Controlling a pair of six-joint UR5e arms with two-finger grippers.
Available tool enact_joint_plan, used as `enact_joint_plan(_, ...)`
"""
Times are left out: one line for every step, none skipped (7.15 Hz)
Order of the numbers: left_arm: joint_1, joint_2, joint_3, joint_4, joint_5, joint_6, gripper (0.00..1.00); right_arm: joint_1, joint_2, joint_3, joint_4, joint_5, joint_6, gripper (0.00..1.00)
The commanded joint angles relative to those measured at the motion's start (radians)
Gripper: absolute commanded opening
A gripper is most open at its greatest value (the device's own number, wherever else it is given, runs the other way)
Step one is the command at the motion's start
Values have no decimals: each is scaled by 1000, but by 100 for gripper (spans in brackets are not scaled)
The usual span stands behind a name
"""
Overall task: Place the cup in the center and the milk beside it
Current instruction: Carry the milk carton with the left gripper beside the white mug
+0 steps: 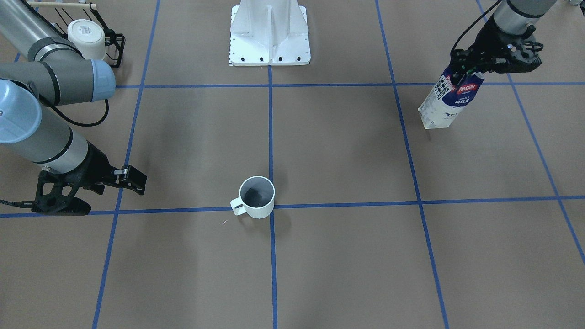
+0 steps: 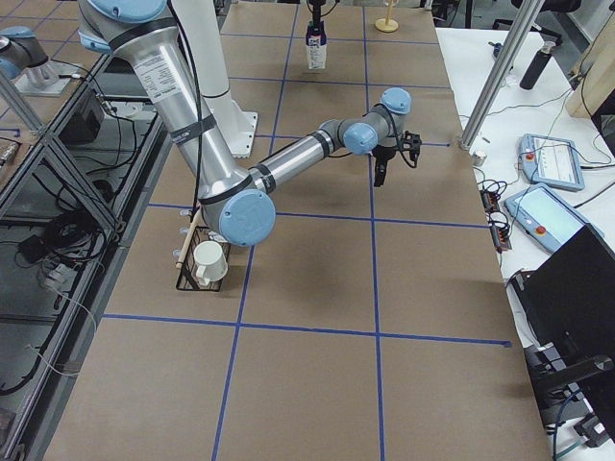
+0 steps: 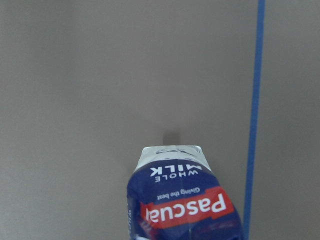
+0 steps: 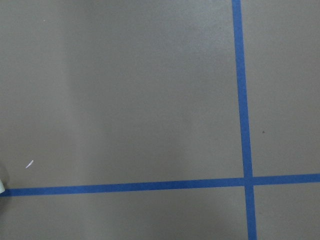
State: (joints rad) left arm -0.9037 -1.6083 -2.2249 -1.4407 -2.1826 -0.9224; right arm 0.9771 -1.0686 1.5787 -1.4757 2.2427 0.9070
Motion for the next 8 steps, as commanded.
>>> enact_joint_plan(3, -409, 142, 308, 12, -1, 0, 0, -5, 0, 0, 0, -2, 100)
enact_joint_plan(8, -546, 263, 309, 55, -1, 0, 0, -11, 0, 8, 0, -3, 100)
enact_joint_plan(20, -646, 372, 289, 73, 0, 0, 0, -13, -2, 9, -2, -2, 100)
enact_joint_plan(22, -718, 469, 236, 73, 1, 0, 0, -23, -3, 23, -2, 1, 100)
enact_joint_plan(22, -792, 590, 164, 73, 1, 0, 0, -31, -8, 47, -2, 1, 100)
enact_joint_plan(29, -830, 672, 60, 73, -1, 0, 0, -33, -6, 49, -2, 0, 100)
enact_joint_plan(52, -876, 732, 40, 75, -1, 0, 0, -33, -6, 51, 0, -2, 100)
enact_joint_plan(86, -903, 760, 31, 102, -6, 0, 0, -34, -3, 51, 0, -3, 100)
